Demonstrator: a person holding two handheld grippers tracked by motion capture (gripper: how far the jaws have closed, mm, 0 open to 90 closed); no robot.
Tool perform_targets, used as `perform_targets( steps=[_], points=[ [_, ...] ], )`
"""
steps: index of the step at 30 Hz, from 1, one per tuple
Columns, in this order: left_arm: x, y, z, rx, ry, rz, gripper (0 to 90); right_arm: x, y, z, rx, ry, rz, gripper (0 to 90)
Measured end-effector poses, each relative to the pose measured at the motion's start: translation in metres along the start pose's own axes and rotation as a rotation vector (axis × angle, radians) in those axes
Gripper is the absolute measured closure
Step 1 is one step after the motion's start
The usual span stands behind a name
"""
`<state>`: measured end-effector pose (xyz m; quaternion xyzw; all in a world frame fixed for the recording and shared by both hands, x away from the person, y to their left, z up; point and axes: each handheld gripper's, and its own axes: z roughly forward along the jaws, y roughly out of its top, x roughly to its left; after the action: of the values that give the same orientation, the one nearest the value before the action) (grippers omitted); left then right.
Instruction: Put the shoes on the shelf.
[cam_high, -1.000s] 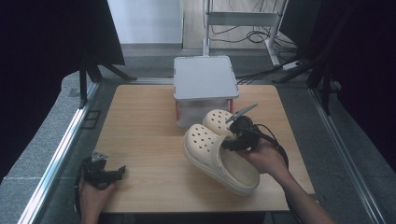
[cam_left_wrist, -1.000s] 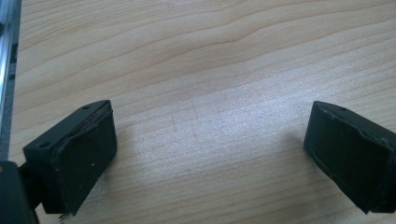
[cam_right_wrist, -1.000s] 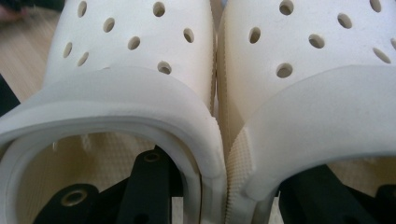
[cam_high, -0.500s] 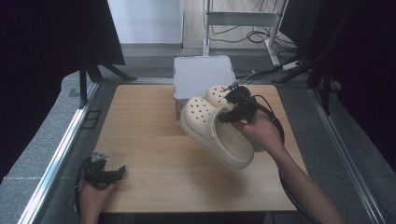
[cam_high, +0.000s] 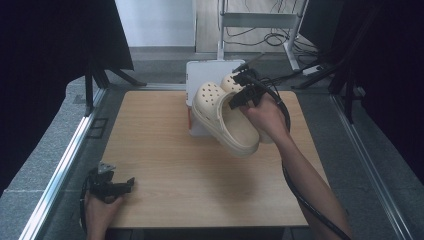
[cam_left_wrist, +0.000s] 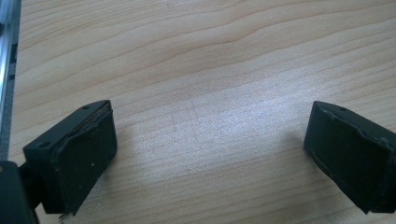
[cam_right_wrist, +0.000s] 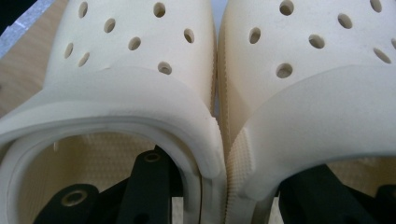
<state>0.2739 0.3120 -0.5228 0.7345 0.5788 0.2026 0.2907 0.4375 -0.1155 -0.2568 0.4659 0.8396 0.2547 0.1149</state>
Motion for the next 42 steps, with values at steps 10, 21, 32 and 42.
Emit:
perform_targets(
  steps=[10,21,32,42],
  points=[
    [0.0,0.0,0.0,0.001,-0.001,0.009,2.4,-0.004,0.041,0.019,0.013,-0.066,0.079,64.8],
    [0.0,0.0,0.0,0.001,-0.002,0.005,2.4,-0.011,0.074,0.043,-0.003,-0.11,0.165,65.0],
    [0.0,0.001,0.0,0.007,-0.009,0.011,2.4,-0.018,0.103,0.054,-0.029,-0.126,0.237,65.0],
    [0.0,0.002,0.001,0.007,-0.011,0.012,2.4,-0.029,0.126,0.077,-0.036,-0.152,0.345,64.8]
  ],
)
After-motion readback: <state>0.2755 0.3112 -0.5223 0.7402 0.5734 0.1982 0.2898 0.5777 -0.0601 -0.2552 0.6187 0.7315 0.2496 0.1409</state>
